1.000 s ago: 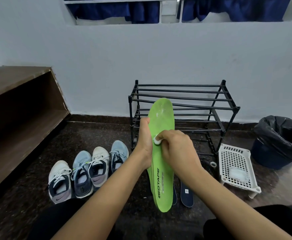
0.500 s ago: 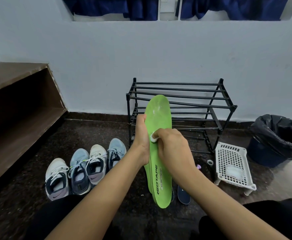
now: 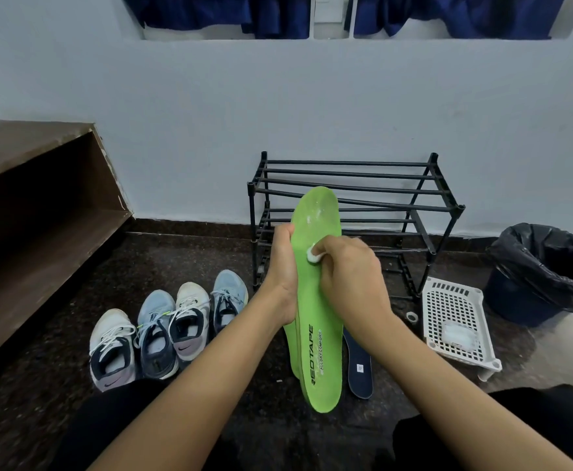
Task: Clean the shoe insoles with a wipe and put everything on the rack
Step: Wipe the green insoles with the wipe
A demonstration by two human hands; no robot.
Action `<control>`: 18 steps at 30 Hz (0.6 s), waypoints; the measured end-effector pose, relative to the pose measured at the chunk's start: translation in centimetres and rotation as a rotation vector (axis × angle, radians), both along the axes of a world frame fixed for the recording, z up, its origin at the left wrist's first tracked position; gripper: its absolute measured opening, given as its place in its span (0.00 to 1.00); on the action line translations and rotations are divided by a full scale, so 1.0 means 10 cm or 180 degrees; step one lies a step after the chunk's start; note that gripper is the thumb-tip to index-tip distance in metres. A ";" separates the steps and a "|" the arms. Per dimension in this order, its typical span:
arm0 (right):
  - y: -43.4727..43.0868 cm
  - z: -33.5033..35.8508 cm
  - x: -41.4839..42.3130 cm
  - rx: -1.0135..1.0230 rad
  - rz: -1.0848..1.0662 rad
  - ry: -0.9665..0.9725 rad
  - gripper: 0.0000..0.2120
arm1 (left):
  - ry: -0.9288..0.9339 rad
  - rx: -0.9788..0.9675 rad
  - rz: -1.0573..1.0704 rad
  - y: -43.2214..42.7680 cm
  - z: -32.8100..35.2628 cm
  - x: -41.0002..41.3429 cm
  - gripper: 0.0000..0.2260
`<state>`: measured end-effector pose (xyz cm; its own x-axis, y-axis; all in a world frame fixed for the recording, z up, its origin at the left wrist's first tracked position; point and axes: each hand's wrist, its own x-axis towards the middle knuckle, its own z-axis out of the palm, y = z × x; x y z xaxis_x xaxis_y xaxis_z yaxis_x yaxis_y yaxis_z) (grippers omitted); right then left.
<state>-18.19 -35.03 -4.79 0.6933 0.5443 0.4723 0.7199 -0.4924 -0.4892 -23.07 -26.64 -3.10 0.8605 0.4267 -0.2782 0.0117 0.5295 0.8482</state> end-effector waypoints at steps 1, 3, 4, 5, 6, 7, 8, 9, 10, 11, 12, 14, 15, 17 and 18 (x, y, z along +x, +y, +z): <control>0.00 -0.02 -0.05 -0.0050 0.0061 0.0040 0.13 | 0.0031 -0.0002 0.0021 0.02 0.00 -0.01 0.27; -0.01 -0.05 -0.11 -0.0148 0.0152 0.0107 0.13 | 0.0085 0.0015 0.0044 0.02 -0.01 -0.02 0.29; -0.01 -0.05 -0.12 -0.0178 0.0171 0.0126 0.13 | 0.0110 0.0027 0.0063 0.02 -0.01 -0.02 0.28; -0.02 -0.04 -0.11 -0.0180 0.0177 0.0142 0.13 | 0.0132 0.0037 0.0085 0.01 -0.01 -0.02 0.28; -0.02 -0.02 -0.09 -0.0164 0.0170 0.0157 0.13 | 0.0134 0.0042 0.0086 0.00 -0.01 -0.02 0.27; -0.02 0.00 -0.05 -0.0141 0.0144 0.0159 0.13 | 0.0115 0.0053 0.0065 -0.01 -0.01 -0.01 0.27; -0.01 0.01 -0.01 -0.0113 0.0095 0.0133 0.13 | 0.0077 0.0071 0.0032 -0.02 -0.02 -0.01 0.27; -0.01 0.03 0.04 -0.0082 0.0014 0.0081 0.12 | 0.0041 0.0101 -0.0014 -0.04 -0.02 -0.01 0.28; -0.01 0.04 0.09 -0.0060 -0.0081 0.0029 0.12 | 0.0012 0.0123 -0.0067 -0.06 -0.02 -0.01 0.27; -0.01 0.05 0.13 -0.0037 -0.0173 0.0007 0.12 | -0.0003 0.0135 -0.0116 -0.08 -0.03 -0.01 0.27; -0.02 0.06 0.16 0.0001 -0.0241 0.0022 0.12 | -0.0013 0.0145 -0.0160 -0.10 -0.03 -0.01 0.27; -0.03 0.06 0.17 0.0083 -0.0271 0.0031 0.12 | -0.0032 0.0147 -0.0183 -0.10 -0.02 -0.01 0.26; -0.03 0.06 0.14 0.0101 -0.0237 -0.0008 0.12 | -0.0031 0.0131 -0.0163 -0.08 -0.02 -0.02 0.26; -0.02 0.03 0.02 0.0082 -0.0075 -0.0070 0.11 | 0.0005 0.0070 -0.0078 -0.02 -0.01 -0.02 0.26; -0.01 0.01 -0.05 0.0035 0.0020 -0.0075 0.11 | 0.0044 0.0036 -0.0030 0.00 -0.02 -0.02 0.27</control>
<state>-18.66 -35.11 -4.73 0.6786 0.5433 0.4943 0.7342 -0.4825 -0.4775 -23.29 -26.62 -3.27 0.8605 0.4219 -0.2854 0.0285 0.5196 0.8539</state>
